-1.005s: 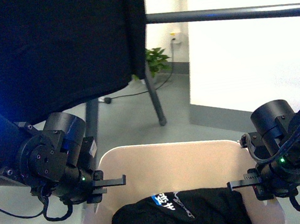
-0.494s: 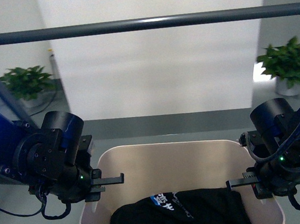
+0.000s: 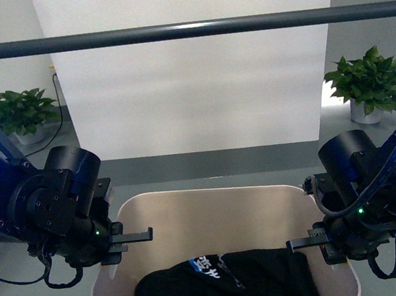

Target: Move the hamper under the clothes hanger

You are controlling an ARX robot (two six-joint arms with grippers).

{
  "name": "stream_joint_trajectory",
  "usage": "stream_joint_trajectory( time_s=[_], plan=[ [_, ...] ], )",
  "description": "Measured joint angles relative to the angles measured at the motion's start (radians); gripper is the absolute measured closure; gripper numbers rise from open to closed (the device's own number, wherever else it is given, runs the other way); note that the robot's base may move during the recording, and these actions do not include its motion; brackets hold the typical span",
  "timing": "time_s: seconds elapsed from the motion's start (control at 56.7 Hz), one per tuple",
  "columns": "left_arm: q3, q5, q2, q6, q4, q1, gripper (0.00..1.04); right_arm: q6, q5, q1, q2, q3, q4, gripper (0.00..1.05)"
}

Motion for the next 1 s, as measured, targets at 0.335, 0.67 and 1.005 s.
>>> stream_joint_trajectory(
  time_s=[0.335, 0.67, 1.005],
  plan=[
    [0.000, 0.019, 0.000, 0.003, 0.000, -0.024, 1.01, 0.001, 0.020, -0.026, 0.000, 0.000, 0.000, 1.02],
    [0.000, 0.017, 0.000, 0.003, 0.000, -0.017, 1.01, 0.001, 0.012, -0.019, 0.000, 0.000, 0.000, 1.02],
    [0.000, 0.017, 0.000, 0.003, 0.000, -0.017, 1.01, 0.001, 0.013, -0.020, 0.000, 0.000, 0.000, 1.02]
  ],
)
